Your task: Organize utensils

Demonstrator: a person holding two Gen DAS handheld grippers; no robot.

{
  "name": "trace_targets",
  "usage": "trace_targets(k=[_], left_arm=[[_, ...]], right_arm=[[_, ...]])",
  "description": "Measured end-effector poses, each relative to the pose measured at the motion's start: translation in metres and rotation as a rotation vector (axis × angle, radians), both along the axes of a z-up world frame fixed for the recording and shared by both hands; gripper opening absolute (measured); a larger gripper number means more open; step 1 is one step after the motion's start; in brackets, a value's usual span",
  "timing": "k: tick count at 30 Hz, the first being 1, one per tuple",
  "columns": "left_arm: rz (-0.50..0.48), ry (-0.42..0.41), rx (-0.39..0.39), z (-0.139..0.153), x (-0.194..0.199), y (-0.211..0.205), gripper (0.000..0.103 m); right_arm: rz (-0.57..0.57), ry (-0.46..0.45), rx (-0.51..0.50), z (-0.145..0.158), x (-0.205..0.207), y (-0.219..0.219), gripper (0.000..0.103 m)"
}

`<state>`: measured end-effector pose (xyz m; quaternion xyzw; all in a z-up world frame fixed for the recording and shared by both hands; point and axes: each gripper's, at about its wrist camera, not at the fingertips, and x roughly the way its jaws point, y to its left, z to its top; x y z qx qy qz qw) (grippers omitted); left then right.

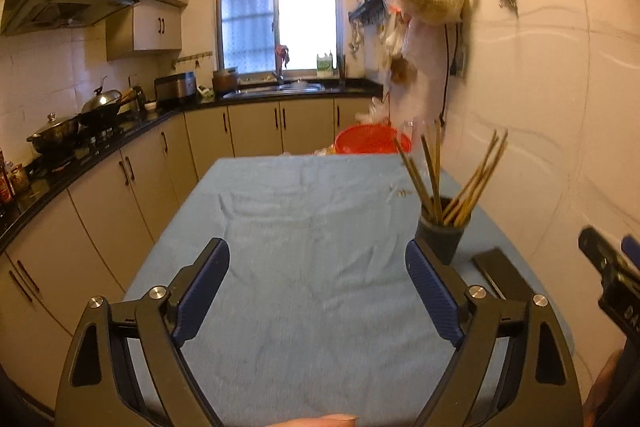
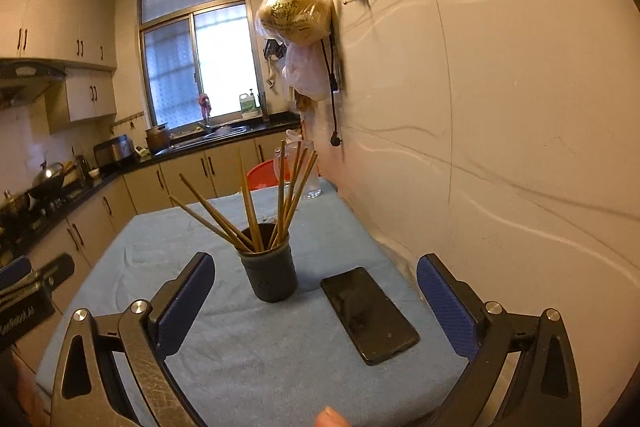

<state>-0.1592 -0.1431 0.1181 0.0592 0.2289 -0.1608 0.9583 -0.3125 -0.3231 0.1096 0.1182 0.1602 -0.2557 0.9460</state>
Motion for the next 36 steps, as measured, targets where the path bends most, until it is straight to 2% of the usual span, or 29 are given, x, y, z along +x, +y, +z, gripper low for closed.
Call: trace_targets(k=[4,14,36], left_arm=[[0.003,0.012,0.003,-0.009,-0.008,0.010,0.089],[0.000,0.062,0.022,-0.023,0.000,0.008,0.089],[-0.014,0.080,0.033,-0.026,0.002,0.002,0.089]], right_arm=[[0.012,0.018,-0.005,-0.003,0.007,0.008,0.103],[0.018,0.074,-0.015,-0.012,0.023,0.015,0.103],[0.031,0.119,-0.013,-0.020,0.030,0.018,0.103]])
